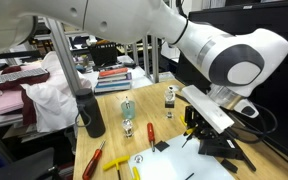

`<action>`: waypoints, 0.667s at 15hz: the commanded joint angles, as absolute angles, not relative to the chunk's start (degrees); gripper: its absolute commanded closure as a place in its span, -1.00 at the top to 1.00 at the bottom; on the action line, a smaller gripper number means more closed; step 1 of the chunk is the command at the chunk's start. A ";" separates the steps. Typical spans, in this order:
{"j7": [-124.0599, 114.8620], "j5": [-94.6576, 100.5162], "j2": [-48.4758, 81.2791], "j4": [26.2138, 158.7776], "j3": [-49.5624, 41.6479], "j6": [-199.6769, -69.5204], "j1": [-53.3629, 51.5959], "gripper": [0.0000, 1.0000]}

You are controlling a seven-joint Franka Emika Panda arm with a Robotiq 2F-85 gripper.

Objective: Take one wrench from the tool holder and put it on the board

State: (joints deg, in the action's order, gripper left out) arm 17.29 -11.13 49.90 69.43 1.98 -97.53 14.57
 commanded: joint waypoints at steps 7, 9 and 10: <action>22.36 -17.40 46.16 78.00 3.90 -88.33 16.53 -0.93; 22.54 -18.39 45.81 78.54 3.38 -87.27 16.47 -0.93; 22.55 -18.66 45.83 78.55 3.17 -86.79 16.53 -0.93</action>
State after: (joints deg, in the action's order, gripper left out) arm 21.32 -16.72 47.92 75.85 2.76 -87.70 15.35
